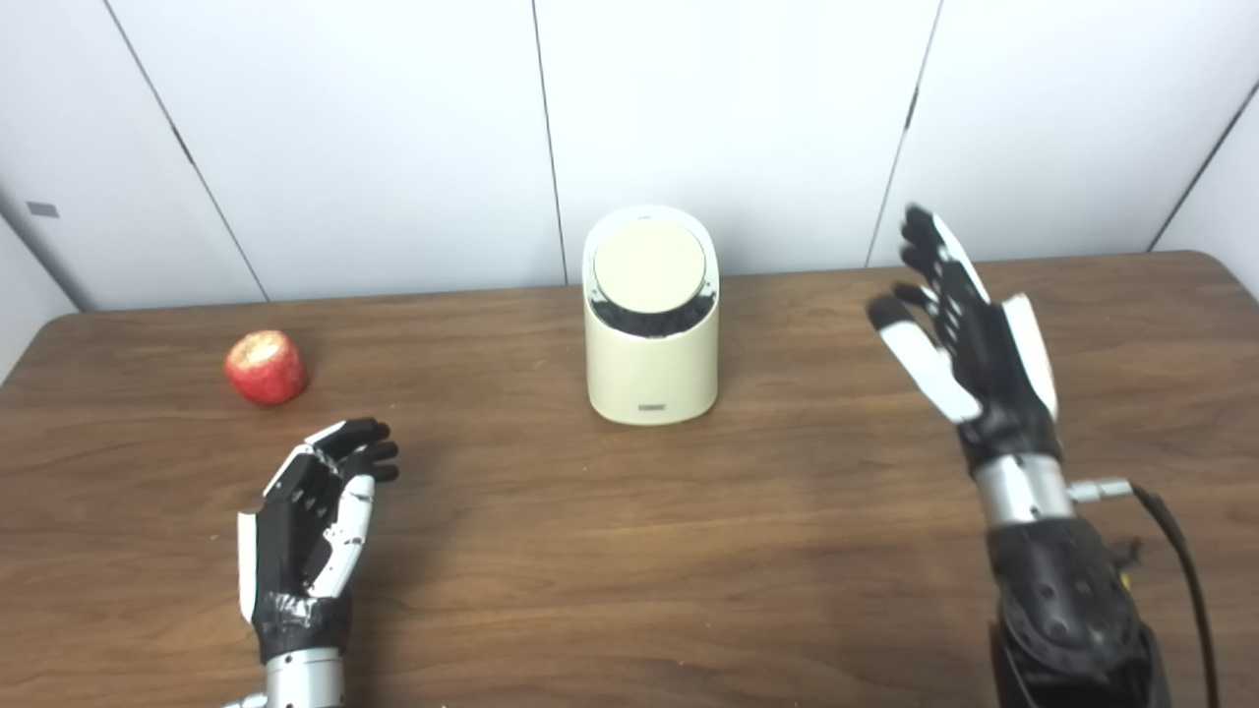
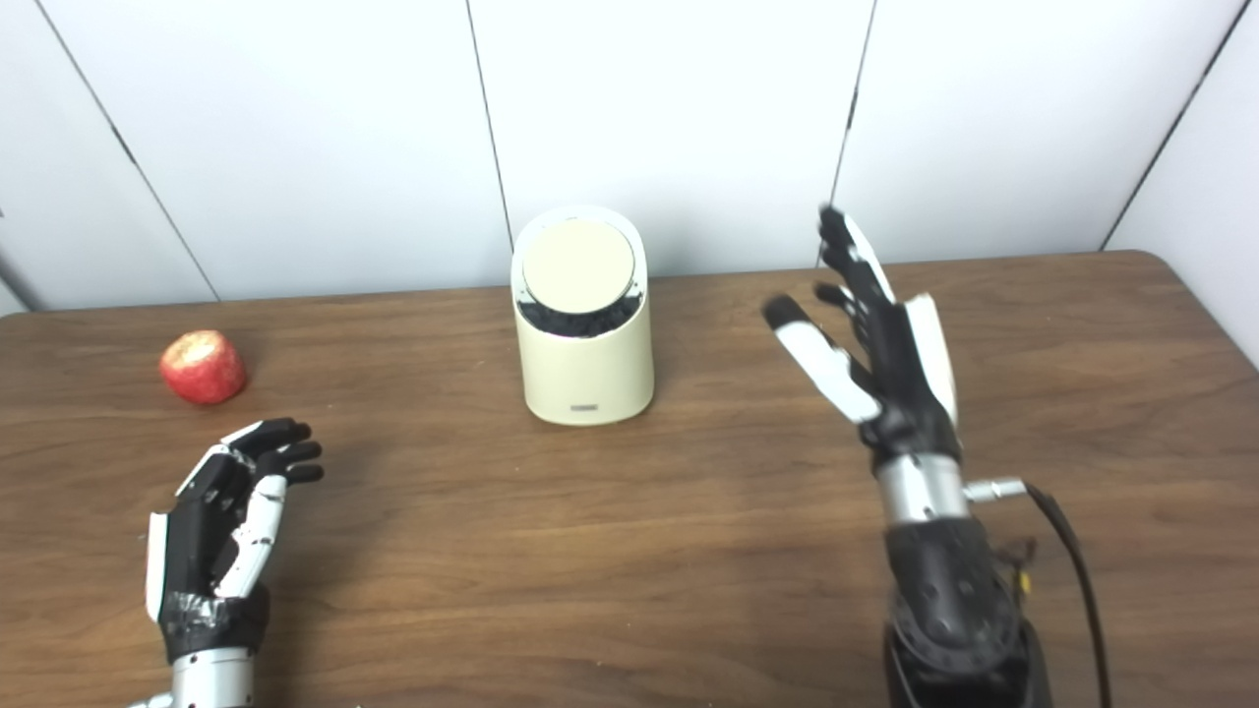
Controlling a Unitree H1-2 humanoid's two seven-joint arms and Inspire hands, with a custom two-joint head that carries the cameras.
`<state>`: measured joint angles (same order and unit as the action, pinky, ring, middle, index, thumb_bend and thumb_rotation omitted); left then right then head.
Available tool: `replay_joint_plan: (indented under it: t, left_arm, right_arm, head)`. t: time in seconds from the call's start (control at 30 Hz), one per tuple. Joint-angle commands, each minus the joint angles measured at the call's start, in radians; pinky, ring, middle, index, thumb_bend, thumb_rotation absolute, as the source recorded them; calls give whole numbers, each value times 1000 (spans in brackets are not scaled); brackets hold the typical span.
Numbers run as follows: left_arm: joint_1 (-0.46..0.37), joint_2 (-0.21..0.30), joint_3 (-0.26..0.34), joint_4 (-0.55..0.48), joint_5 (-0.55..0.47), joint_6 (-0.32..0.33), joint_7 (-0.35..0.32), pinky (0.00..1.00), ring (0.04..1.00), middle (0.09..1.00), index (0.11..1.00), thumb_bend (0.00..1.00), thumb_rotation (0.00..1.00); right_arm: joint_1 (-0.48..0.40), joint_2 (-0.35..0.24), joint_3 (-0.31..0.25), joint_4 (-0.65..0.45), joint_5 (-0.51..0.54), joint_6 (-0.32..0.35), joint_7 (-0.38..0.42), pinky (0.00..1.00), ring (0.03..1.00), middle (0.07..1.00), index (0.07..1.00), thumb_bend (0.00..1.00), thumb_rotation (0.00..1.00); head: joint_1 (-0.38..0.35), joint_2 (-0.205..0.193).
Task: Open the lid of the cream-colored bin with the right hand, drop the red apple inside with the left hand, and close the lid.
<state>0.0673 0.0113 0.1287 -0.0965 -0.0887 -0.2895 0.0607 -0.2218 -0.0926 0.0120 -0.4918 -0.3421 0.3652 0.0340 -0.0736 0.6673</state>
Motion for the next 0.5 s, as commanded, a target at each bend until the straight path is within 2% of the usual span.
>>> replay_joint_plan:
  t: [0.0, 0.13, 0.23, 0.33, 0.47]
  left_arm:
    - [-17, 8, -1, -6, 1, -27, -7, 606, 662, 682, 659, 315, 352]
    - [-20, 8, -3, 2, -5, -33, -11, 605, 663, 681, 658, 312, 340]
    - [-21, 9, -4, 6, -2, -34, -11, 608, 663, 677, 656, 321, 343]
    - [-22, 7, -4, 8, 1, -35, -9, 605, 660, 674, 653, 329, 349]
    - [-22, 7, -8, 15, 9, -46, -10, 609, 661, 673, 655, 322, 345]
  right_arm:
    - [-64, -20, 10, -31, -33, 38, 19, 817, 943, 973, 988, 684, 771]
    - [-121, -10, 31, -12, -77, 88, 23, 823, 936, 973, 999, 739, 722]
    - [-150, 10, 50, 44, -122, 91, -5, 776, 905, 958, 988, 775, 659]
    - [-182, 14, 69, 128, -163, 75, -30, 749, 881, 933, 978, 835, 671]
    - [-232, 21, 99, 216, -220, 89, -47, 719, 858, 925, 982, 922, 690]
  head:
    - [-1, 0]
    - [4, -3]
    - [7, -4]
    - [12, -6]
    - [19, -7]
